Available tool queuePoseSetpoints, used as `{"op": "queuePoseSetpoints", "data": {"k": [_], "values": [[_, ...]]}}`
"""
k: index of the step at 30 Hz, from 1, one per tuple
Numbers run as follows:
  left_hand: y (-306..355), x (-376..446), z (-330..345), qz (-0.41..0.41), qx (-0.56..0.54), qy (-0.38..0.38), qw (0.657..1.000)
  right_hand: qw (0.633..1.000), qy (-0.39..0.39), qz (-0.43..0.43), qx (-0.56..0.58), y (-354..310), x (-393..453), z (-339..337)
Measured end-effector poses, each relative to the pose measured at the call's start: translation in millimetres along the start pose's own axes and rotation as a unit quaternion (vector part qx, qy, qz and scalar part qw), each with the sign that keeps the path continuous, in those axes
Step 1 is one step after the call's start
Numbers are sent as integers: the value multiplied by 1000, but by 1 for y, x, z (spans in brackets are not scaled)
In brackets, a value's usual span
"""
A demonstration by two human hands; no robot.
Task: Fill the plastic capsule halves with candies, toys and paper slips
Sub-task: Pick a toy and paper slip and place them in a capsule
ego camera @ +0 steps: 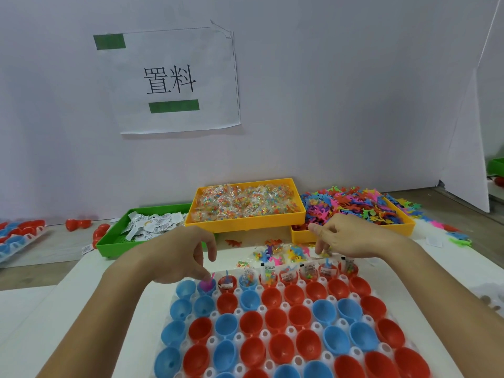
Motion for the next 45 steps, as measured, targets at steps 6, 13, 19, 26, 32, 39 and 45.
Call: {"op": "queuePoseSetpoints", "data": {"k": [6,13,19,26,32,39,45], "values": [[3,-2,-11,9,13,38,999,999,-18,24,-15,3,-1,6],[9,-3,-20,25,-3,74,997,999,46,-7,16,0,0,-13],[45,-9,-34,108,-72,133,983,985,76,-118,97,-29,-18,-38],[94,-13,-36,208,-178,194,942,941,3,-195,275,-84,-41,-33],[100,-12,-37,212,-205,252,922,934,0,-208,290,-101,-48,-31],[98,-17,-46,202,-206,296,911,917,-3,-208,342,-101,-49,-32],[97,-18,-46,195,-187,294,917,921,30,-205,331,-96,-47,-37]]}}
Point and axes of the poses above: each hand's wrist, its own x-axis towards the middle knuckle, its own z-axis out of the palm, y = z × x, the point moved 10 cm from there along x, towards the middle knuckle, and after that the axes turned 4 degrees about z, right-handed, at the moved point
